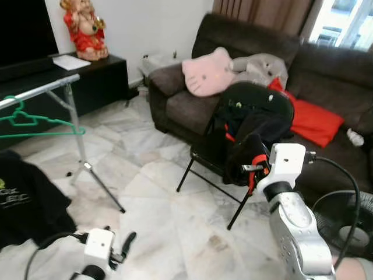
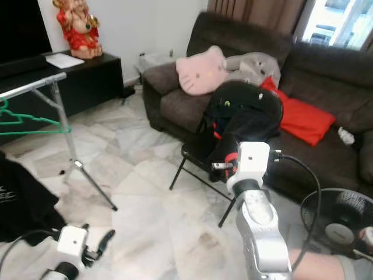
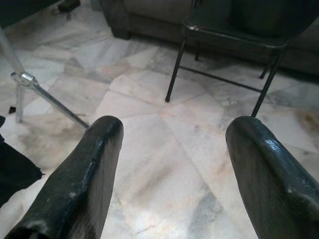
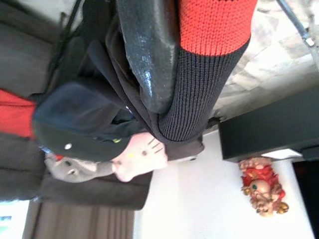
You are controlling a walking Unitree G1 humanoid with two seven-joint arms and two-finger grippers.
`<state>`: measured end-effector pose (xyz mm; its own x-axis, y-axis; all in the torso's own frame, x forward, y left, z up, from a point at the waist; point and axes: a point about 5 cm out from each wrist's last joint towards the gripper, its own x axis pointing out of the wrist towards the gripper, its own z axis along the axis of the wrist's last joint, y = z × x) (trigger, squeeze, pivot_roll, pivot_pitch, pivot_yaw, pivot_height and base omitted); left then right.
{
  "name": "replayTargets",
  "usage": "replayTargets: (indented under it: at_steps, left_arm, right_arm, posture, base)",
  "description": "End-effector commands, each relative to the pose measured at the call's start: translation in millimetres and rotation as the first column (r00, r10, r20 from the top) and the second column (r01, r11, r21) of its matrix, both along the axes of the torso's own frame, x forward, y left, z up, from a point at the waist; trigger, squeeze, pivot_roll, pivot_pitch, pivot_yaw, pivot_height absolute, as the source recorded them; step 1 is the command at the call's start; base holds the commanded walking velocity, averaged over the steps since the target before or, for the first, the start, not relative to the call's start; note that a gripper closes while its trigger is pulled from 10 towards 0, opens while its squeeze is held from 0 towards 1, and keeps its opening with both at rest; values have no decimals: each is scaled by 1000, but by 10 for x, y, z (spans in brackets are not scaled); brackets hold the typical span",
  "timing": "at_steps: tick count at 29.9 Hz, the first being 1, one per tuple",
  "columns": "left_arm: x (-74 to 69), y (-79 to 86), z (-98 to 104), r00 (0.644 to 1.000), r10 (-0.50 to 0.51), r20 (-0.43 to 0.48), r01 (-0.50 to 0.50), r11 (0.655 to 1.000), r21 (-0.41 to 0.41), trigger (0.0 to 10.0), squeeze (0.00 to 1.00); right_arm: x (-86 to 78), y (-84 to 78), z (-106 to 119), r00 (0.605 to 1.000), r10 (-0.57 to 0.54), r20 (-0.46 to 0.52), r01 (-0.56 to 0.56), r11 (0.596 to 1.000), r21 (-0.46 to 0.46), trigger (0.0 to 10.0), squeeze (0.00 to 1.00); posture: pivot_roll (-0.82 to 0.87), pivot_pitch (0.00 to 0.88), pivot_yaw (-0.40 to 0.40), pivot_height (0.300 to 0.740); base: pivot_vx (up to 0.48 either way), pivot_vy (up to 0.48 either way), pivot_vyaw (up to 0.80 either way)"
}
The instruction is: Hang hanger
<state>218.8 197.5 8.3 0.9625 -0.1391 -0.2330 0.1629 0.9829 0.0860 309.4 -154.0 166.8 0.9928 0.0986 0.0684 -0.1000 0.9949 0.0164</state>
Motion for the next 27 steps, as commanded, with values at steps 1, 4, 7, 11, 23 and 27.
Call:
replayTargets:
  at_steps: [1,4,7,11,23,27]
  left_arm:
    - [4,37,7,1000,6,1,-6,1000,7,10000,0]
    - [0,42,7,1000,8,1,-8,1000,8,10000,0]
    - [-5,42,3,1000,9,1,-9,1000,7,10000,0]
    - [-11,44,4,1000,10,0,-10,1000,8,10000,0]
    - [10,14,-4,1000,11,-4,-10,1000,8,10000,0]
    - [15,9,13,1000,12,3,-12,1000,5,10000,0]
  right_arm:
    - [21,29,84,999,23,38,-23,1000,3,10000,0]
    - [27,30,74,999,27,34,-27,1000,4,10000,0]
    - [29,23,62,999,23,31,-23,1000,11,10000,0]
    - [33,21,65,999,24,31,-25,1000,13,10000,0]
    - [37,-293,-585,972,-125,-197,129,992,10,10000,0]
    - [-37,-443,-987,921,-194,-337,226,972,57,10000,0]
  posture:
    - [11,0,-87,740]
    - [11,0,-87,740]
    - [11,0,-87,740]
    - [12,8,-86,740]
    - [19,15,-77,740]
    - [33,12,-75,740]
  base:
    - [-289,0,0]
    - [-290,0,0]
    - [-290,0,0]
    - [-292,0,0]
    - [-69,0,0]
    - [0,0,0]
